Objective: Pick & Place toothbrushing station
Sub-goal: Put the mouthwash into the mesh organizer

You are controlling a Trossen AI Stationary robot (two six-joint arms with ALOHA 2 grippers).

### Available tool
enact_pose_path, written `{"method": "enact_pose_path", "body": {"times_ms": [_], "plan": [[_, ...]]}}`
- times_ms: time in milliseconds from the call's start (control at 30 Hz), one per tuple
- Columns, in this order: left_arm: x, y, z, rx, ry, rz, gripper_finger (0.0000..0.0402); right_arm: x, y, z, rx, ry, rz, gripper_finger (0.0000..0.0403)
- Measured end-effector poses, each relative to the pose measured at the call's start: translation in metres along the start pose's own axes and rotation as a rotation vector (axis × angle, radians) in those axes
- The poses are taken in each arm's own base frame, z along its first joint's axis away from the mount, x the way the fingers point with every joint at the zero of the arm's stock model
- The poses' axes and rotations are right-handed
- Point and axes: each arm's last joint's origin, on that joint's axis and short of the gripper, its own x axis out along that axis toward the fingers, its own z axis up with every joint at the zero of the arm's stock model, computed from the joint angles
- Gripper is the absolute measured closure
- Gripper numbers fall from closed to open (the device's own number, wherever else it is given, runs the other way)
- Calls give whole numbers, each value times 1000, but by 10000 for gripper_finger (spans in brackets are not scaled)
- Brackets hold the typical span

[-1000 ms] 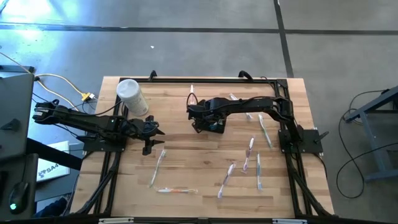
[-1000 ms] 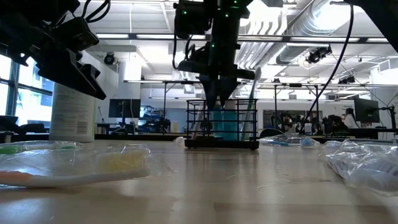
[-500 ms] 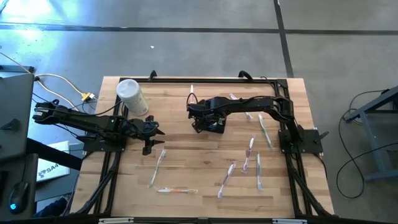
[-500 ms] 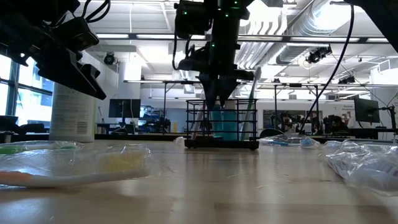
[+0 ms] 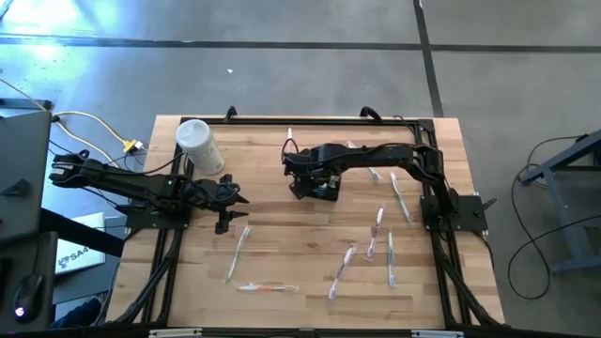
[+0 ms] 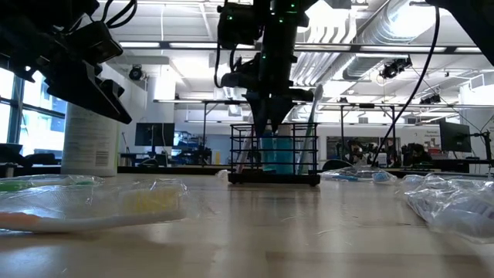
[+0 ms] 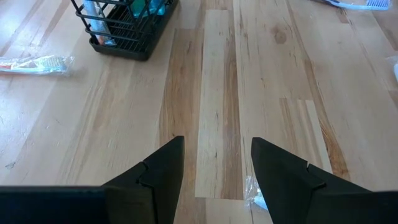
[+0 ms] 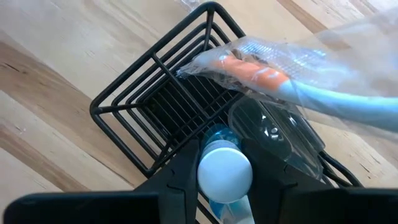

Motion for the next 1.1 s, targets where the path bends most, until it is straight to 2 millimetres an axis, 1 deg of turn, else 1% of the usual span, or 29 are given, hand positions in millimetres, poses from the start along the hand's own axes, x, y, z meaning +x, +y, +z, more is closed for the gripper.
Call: {"method": "enact_pose_path", "body": {"times_ms": [433,700,967,1100], "plan": [[0,0,0,0,0,0,215,0,2,2,6,-25,18,313],[0,0,0,0,0,0,215,0,2,2,6,-25,19,292],[0,0,0,0,0,0,215,0,2,3,6,-26,20,299],[0,0,0,0,0,0,215,0,2,2,5,-24,20,288]]}}
